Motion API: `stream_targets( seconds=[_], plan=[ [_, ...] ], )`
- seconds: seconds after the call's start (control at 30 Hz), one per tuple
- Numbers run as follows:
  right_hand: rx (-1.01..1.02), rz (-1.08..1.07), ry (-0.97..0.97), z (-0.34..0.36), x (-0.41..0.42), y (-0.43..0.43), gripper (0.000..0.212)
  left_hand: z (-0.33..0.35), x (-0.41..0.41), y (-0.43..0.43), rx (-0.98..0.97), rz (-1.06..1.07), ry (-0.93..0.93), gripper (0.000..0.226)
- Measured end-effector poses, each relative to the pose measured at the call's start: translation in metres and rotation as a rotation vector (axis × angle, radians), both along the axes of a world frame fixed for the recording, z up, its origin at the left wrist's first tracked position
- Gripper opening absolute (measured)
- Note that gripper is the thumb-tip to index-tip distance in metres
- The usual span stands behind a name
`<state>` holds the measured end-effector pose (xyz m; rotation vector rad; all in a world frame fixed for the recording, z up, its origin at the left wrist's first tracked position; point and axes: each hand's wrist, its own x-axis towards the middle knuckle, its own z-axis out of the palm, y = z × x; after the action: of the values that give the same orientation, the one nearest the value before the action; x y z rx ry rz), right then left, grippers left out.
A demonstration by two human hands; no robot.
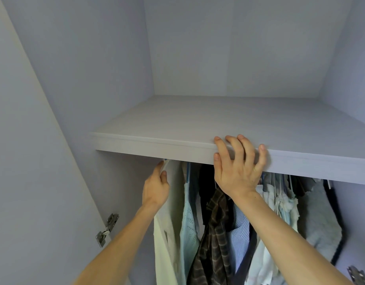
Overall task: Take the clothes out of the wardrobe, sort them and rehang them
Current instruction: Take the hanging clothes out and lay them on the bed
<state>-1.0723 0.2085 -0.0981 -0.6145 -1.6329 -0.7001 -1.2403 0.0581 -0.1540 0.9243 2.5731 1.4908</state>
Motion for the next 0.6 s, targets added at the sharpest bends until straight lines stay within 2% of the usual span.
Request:
stream_targets(
  seconds=[0.13,0.27,0.33,0.4,0.47,0.53,0.6],
  plan=[
    [-0.092,0.039,-0.042,0.003,0.003,-0.01,0.038,-0.01,0.005,-0.03,-0.029,0.025,0.016,0.044],
    [-0.285,0.186,-0.071,-0.004,0.007,-0.036,0.05,-0.037,0.019,-0.079,-0.018,0.084,-0.027,0.042],
    [-0.357,0.316,-0.137,-0.02,0.004,-0.059,0.056,-0.053,0.033,-0.115,-0.014,0.118,-0.043,0.041],
    [-0.459,0.534,-0.279,-0.051,-0.003,-0.089,0.059,-0.071,0.051,-0.156,-0.021,0.144,-0.065,0.039],
    [-0.697,0.764,-0.452,-0.087,-0.015,-0.123,0.059,-0.089,0.073,-0.2,-0.074,0.201,-0.083,0.039],
    [-1.0,0.895,-0.596,-0.113,-0.021,-0.152,0.065,-0.106,0.103,-0.233,-0.132,0.215,-0.073,0.04],
    [-1.202,1.024,-0.737,-0.138,-0.031,-0.188,0.07,-0.127,0.143,-0.275,-0.219,0.243,-0.08,0.041]
  ],
)
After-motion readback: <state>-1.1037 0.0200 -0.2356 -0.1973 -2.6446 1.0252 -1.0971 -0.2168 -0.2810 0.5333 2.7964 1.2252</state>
